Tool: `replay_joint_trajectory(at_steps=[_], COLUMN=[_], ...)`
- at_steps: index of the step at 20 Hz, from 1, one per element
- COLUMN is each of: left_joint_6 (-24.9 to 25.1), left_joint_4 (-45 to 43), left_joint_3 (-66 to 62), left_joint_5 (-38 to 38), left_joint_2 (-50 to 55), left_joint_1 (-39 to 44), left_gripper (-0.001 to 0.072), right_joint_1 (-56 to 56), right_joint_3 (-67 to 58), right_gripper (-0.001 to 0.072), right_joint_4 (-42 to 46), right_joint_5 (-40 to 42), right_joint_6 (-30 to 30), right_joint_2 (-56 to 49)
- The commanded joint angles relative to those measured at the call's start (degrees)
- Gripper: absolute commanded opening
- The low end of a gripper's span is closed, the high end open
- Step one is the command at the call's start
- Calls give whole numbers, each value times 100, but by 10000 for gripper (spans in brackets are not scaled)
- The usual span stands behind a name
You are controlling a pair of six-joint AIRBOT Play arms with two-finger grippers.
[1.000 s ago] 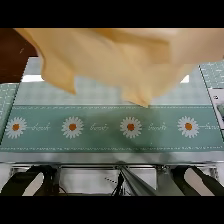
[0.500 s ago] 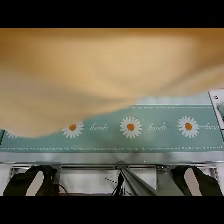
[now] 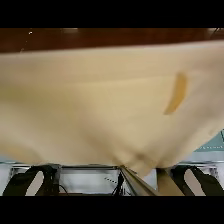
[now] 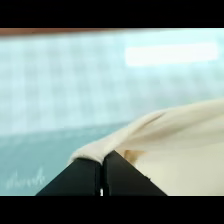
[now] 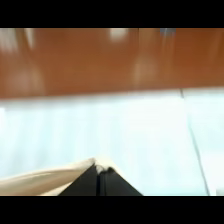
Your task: Fold the shirts.
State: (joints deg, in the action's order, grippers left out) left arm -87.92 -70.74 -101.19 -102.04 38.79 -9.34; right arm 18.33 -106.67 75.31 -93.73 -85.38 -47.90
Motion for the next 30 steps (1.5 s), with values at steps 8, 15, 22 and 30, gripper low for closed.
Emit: replay_joint_trajectory(at_steps=[8, 15, 22, 30], left_joint_6=[481, 496, 579, 581], left_joint_4=[-90, 59, 173, 170], left_joint_3=[2149, 2149, 2149, 2135], left_joint_5=[2756, 4194, 5093, 4693], left_joint_2=[1943, 4138, 5237, 5549], left_joint_1=[4, 7, 2, 2], left_gripper=[19, 19, 19, 20], right_joint_1=[-2214, -2199, -2199, -2129], right_joint_3=[0, 0, 2, 0], right_gripper=[36, 37, 37, 37], right_joint_4=[1963, 1958, 1696, 1394], right_joint_5=[2411, 4033, 4061, 3097], right_joint_6=[-831, -1502, -1681, -1628], right_joint_2=[-3493, -4872, -5998, -6113])
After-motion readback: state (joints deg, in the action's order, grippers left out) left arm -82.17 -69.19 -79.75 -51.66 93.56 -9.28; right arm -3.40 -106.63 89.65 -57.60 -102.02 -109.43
